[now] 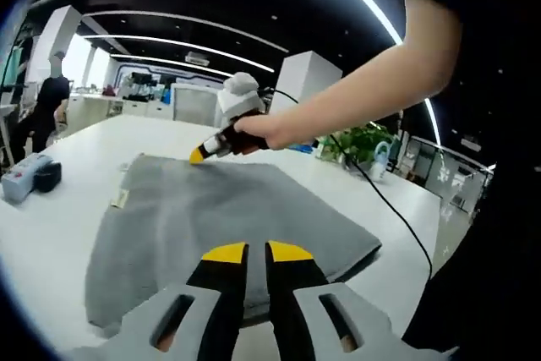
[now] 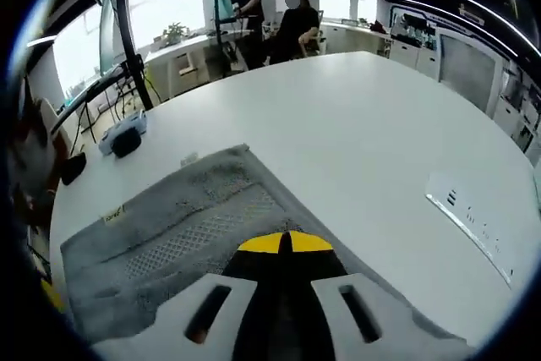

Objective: Fold the towel on the table until its edges align and the towel forms a compact rectangular stack.

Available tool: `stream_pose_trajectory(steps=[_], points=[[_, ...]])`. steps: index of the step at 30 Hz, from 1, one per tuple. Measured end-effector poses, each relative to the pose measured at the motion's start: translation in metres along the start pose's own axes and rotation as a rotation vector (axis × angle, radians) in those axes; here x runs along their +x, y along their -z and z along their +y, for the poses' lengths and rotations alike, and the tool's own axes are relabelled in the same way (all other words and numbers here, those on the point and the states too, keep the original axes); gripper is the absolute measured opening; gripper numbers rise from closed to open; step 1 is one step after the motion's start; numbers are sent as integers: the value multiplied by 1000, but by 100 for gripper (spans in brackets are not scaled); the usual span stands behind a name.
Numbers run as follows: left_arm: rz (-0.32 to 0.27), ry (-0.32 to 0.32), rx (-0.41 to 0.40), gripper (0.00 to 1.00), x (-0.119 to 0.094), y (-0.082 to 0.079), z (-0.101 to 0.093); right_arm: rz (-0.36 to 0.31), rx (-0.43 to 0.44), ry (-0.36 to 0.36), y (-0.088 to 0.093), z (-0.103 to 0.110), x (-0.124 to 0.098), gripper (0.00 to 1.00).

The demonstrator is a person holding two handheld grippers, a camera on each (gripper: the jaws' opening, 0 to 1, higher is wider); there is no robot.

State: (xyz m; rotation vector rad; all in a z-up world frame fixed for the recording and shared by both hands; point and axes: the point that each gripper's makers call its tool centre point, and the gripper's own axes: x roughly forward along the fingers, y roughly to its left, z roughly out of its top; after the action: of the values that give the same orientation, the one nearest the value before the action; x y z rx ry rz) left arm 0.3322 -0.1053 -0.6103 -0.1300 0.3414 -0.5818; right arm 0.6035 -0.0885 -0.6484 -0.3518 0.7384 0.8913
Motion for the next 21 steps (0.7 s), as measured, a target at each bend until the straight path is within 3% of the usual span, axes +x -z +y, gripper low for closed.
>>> stream_pose_trajectory(steps=[3,7,10,11,13,14,16,18,19,21], points=[[54,43,74,9,18,3,-25,67,-117,22,11,-12,-16,0],[118,24,125,9,33,12,-34,132,-253,27,26,-29,-34,0],[166,36,163,9,45,19,-46,144,-354,39,34,-39,-47,0],[196,32,199,9,48,23,-48,143,-405,40,36,-42,-53,0],[255,4,292,10,55,30,-50,104,-423,36,36,-49,-56,0],[290,-21,352,10,58,33,-51,60,-381,10,35,-51,-55,0],[310,-58,398,10,62,36,-54,14,-316,-8,36,-57,-54,0],[300,-59,369,10,67,38,-60,-41,-321,-31,34,-58,-51,0],[285,-92,356,10,68,37,-57,-46,-327,-58,35,-53,-49,0],[286,-130,315,10,68,36,-55,-2,-418,-98,52,-47,-43,0]])
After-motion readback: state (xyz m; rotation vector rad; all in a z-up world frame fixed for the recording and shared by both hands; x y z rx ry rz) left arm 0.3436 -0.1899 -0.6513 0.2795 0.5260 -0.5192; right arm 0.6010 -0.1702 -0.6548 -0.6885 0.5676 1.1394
